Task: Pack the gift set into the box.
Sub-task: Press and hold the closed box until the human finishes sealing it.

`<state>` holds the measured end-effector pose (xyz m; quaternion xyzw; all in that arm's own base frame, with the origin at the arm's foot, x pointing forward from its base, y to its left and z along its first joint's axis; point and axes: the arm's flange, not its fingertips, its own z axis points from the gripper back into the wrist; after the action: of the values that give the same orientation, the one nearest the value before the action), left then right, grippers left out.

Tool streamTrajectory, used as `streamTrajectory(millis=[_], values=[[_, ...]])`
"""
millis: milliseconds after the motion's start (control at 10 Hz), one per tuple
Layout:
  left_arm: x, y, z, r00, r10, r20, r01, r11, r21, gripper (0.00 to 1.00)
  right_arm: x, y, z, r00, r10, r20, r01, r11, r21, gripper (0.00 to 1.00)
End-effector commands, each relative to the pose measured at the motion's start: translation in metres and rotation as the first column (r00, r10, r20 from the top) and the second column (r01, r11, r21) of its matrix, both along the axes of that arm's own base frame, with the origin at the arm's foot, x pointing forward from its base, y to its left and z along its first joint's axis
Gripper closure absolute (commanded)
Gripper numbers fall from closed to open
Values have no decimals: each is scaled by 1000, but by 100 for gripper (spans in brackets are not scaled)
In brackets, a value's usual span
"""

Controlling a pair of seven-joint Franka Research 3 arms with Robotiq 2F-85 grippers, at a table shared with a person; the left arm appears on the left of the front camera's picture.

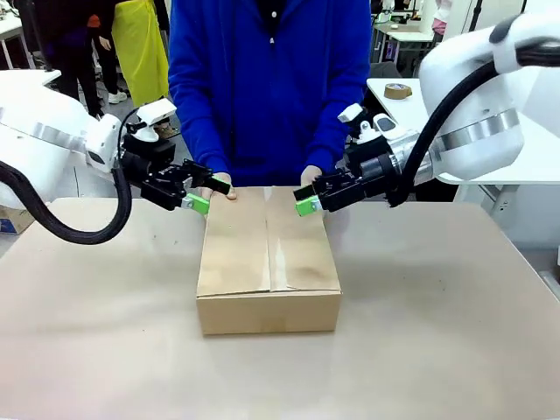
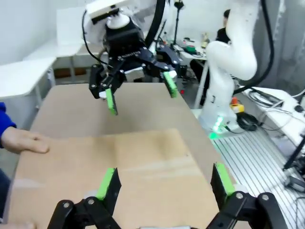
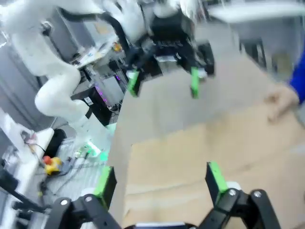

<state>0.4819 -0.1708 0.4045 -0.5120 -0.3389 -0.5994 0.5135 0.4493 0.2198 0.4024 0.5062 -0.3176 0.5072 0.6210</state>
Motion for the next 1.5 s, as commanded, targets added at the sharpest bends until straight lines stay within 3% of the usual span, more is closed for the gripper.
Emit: streamTrajectory(millis=[0, 100, 200, 300, 400, 500, 700, 800, 900, 1100, 1300, 1400], values=[[1, -8, -5, 995, 71, 67, -71, 997, -11, 0, 16, 2, -43, 984, 164, 65, -163, 986, -17, 0], [4, -12, -11, 978, 169, 119, -173, 985, 25, 0, 24, -1, -49, 996, -89, 17, 90, 985, -149, 0], [4, -6, -10, 988, 136, 78, -142, 987, 81, 0, 3, 0, -20, 997, 60, 50, -62, 997, 39, 0], [9, -3, -5, 995, 86, 52, -87, 996, 13, 0, 11, -4, -44, 999, 32, 40, -32, 999, -9, 0], [12, -2, -9, 990, 120, 70, -123, 991, 43, 0, 15, -5, -42, 974, -14, 228, 20, 1000, -24, 0], [13, -12, -19, 983, 113, 146, -118, 993, 24, 0, 29, 1, -53, 937, -1, 348, 11, 1000, -26, 0], [16, -18, -39, 946, 160, 283, -173, 985, 22, 0, 47, 3, -66, 897, 35, 440, -33, 999, -11, 0], [16, -17, -48, 927, 177, 331, -198, 980, 31, 0, 51, 2, -70, 893, 35, 448, -34, 999, -10, 0], [12, -18, -59, 915, 161, 369, -188, 982, 37, 0, 59, 3, -75, 916, 32, 400, -33, 999, -5, 0], [6, -20, -79, 914, 186, 361, -240, 964, 112, 0, 70, 5, -85, 938, 24, 346, -22, 1000, -7, 0], [5, -13, -91, 930, 196, 311, -255, 954, 160, 0, 83, 9, -100, 978, 62, 199, -54, 998, -45, 0], [4, -13, -95, 942, 178, 284, -237, 953, 191, 0, 86, 11, -107, 984, 66, 165, -53, 995, -85, 0]])
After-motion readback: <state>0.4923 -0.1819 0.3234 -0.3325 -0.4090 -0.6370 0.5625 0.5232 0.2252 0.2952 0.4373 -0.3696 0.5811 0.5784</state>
